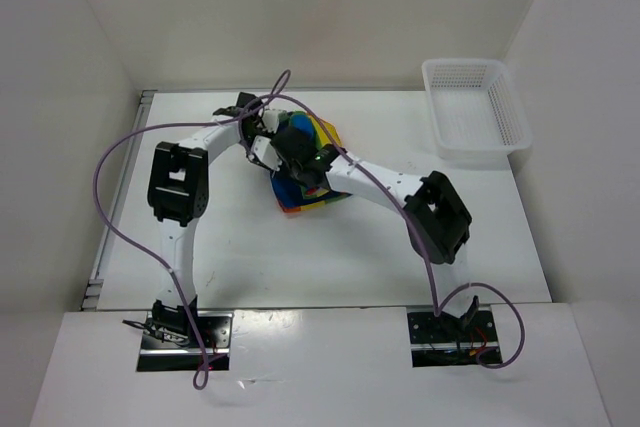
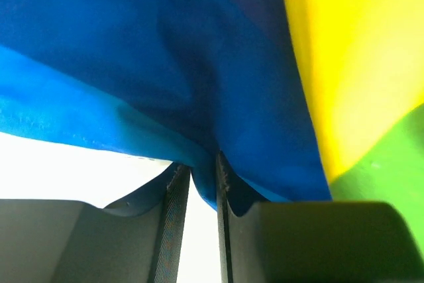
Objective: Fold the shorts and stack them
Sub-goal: Fold the shorts
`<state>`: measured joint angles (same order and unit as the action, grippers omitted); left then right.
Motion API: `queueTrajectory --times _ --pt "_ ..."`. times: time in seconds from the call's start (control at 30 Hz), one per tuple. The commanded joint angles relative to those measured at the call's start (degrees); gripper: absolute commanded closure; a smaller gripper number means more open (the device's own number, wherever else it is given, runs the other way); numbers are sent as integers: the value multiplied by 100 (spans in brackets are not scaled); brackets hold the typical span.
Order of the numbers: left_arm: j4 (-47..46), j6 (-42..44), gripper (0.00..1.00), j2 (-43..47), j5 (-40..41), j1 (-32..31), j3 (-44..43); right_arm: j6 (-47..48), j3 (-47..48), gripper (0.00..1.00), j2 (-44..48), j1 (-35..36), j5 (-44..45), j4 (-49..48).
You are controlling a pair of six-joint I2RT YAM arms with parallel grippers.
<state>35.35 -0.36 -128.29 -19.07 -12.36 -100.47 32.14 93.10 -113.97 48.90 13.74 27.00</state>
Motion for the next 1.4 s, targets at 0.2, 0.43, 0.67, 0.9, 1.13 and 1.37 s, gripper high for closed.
queueTrajectory --times 0.2,0.43,0.67,0.9,1.13,1.37 --pt "165 36 61 5 -132 233 229 -401 621 79 -433 436 -221 -65" --pt "218 36 46 58 -18 515 282 -692 1946 41 -116 488 -1900 850" --pt "542 36 21 725 237 1016 115 -253 1880 42 340 488 -1446 912" --pt "762 36 12 1350 -410 1105 -104 283 -18 44 947 427 -1005 605" --pt "833 36 1 1272 -764 613 -44 495 -556 45 938 163 -872 236" --pt "842 36 1 814 -958 489 -342 495 -424 45 359 110 -1189 182"
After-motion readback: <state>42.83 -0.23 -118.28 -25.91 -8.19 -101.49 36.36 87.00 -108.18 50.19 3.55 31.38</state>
